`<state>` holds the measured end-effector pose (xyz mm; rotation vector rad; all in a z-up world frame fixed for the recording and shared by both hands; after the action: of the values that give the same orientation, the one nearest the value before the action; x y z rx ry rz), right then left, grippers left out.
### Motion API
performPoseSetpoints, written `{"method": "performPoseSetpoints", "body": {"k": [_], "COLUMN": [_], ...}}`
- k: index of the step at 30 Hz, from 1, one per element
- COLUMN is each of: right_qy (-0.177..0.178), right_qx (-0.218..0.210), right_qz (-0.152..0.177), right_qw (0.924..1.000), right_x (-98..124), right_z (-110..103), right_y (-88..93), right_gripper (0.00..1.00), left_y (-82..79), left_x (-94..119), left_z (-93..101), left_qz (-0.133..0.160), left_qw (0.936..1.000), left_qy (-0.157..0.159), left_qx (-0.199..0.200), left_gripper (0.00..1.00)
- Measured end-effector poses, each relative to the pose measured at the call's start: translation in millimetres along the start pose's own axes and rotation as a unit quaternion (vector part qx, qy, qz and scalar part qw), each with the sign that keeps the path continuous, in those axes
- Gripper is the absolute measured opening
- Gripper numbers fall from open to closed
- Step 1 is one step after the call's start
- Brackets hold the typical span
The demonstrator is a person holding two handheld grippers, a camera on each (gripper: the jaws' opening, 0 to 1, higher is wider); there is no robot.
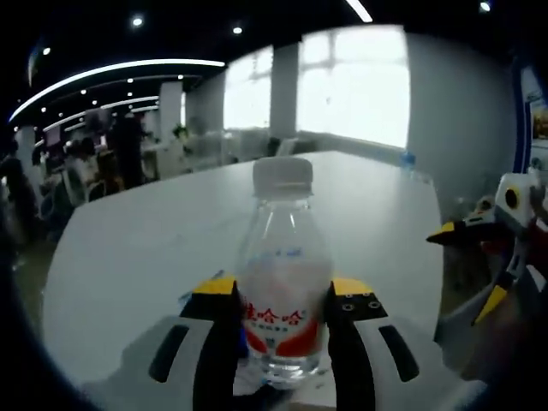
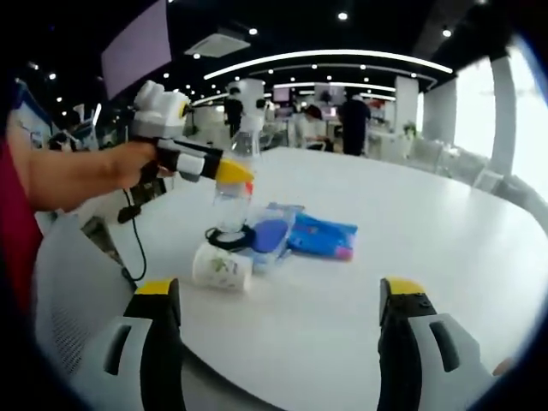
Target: Arrange the tabletop items into an orderly group along one side of the table until the central work area is clear of visible clutter.
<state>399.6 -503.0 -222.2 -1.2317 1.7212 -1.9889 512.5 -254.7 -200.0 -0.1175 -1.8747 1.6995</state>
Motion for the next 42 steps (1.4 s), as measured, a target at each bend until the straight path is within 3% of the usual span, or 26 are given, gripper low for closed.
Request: {"method": "performPoseSetpoints", "body": {"k": [9,21,28,42], "right_qy": [-0.009,-0.038,-0.048,-0.06], "right_qx": [0.018,0.039,0.042,0.044], "right_qz": [0.013,0.012,0.013,0.006], "right_qw": [0.9997,0.9985,0.9979,0.9972], "right_x": [0,-9,-15,-23], "right_z": [7,8,9,17], "right_y": [-7.7,-16.1,-19.7,-21.7], "right_gripper": [0.96,0.96,0.96,0.97], "left_y": [14.8,42.5,57.8,69.3], "left_x": [18,28,25,12], "left_z": [-40.9,-97.4,-122.8,-152.6], "left_qz": [-0.004,0.006,0.015,0.039], "left_qw": [0.9982,0.9885,0.9784,0.9651], "left_qy": [-0.055,-0.141,-0.18,-0.235], "left_qx": [0.024,0.054,0.1,0.109], "left_gripper": [0.36,0.36,0.36,0.36]}}
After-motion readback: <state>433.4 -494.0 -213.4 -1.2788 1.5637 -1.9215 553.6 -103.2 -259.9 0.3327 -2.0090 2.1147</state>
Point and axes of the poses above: the point that each gripper's makers call its tool centre point, and the gripper's own axes: x roughly backward along the fingers, z roughly to its right, y roughly out of its underside, the point moved 8 cm from there along x, roughly backward along the fingers, and after that the axes turned 8 degrees about -y, right-handed, at the moved point
